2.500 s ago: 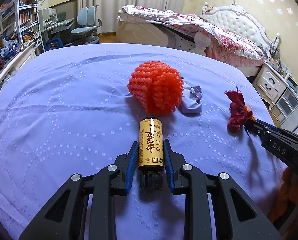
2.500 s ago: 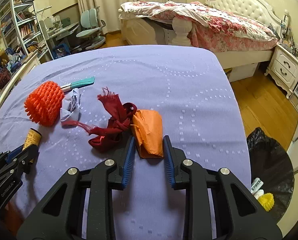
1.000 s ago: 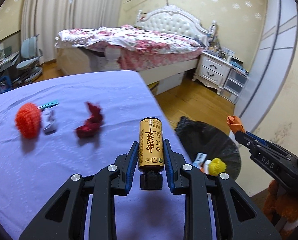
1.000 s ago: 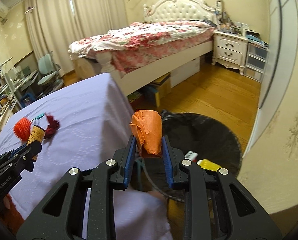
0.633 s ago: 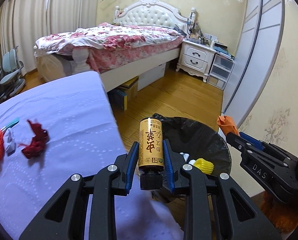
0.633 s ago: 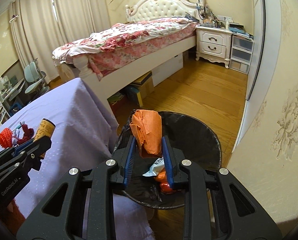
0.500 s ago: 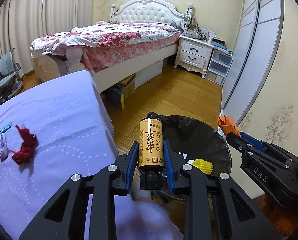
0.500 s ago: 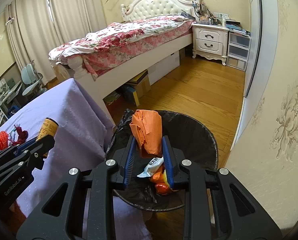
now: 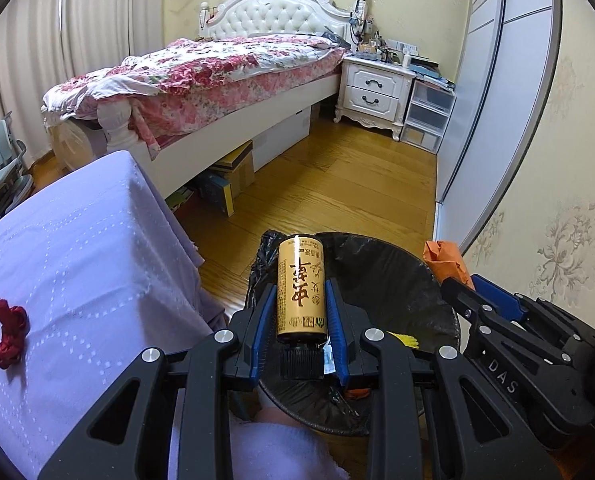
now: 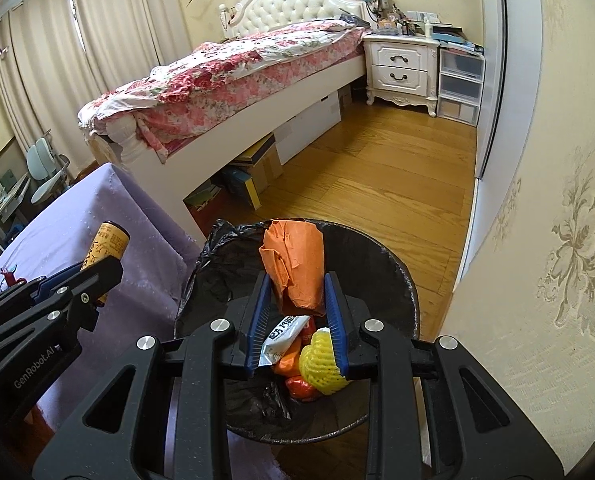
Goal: Collect trash
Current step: 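Carry both items over the black bin and open both grippers to drop them, then move both tools back over the table toward the red cloth and orange net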
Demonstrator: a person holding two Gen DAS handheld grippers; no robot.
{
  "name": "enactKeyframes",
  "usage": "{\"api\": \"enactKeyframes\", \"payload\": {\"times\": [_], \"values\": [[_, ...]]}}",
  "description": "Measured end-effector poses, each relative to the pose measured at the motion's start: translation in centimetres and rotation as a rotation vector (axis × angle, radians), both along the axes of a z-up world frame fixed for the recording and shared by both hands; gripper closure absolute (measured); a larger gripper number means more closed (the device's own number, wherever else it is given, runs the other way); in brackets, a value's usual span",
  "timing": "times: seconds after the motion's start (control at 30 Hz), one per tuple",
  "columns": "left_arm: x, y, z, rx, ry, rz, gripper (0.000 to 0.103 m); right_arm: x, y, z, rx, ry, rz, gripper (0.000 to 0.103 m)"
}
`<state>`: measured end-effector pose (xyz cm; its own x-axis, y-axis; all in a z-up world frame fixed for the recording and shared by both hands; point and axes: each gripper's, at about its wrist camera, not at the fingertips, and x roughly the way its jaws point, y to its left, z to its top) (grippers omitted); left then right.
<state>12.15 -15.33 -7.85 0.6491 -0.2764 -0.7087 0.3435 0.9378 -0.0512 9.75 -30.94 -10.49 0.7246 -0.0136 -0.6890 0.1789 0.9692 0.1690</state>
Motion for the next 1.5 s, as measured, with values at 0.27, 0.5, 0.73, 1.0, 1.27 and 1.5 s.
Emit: {"api": "enactKeyframes", "payload": {"times": [0.27, 0.5, 0.73, 1.0, 1.27, 1.5], "values": [[0.2, 1.3, 0.2, -0.027, 0.009, 0.053, 0.029, -0.2, -0.4, -0.4, -0.012, 0.004, -0.051, 0.048], [-1.1, 3.3, 1.2, 0.009, -0.038, 0.1, 0.026, -0.8, 0.3, 0.1, -0.028, 0.001, -0.051, 0.034], [-2.6, 6.9, 2.1, 0.0, -0.045, 0.167, 0.026, -1.3, 2.7, 0.8, -0.035, -0.002, -0.005, 0.029], [-4.6, 12.6, 3.3, 0.047, -0.096, 0.298, 0.025, -1.4, 7.5, 2.0, -0.025, -0.007, 0.087, 0.027], [-6.4, 20.8, 3.5, 0.055, -0.096, 0.481, 0.025, -1.1, 15.3, 2.9, -0.012, -0.001, 0.27, 0.023], [-7.8, 27.0, 2.0, 0.081, -0.057, 0.621, 0.025, -0.8, 22.2, 2.8, -0.033, 0.026, 0.421, 0.023]]}}
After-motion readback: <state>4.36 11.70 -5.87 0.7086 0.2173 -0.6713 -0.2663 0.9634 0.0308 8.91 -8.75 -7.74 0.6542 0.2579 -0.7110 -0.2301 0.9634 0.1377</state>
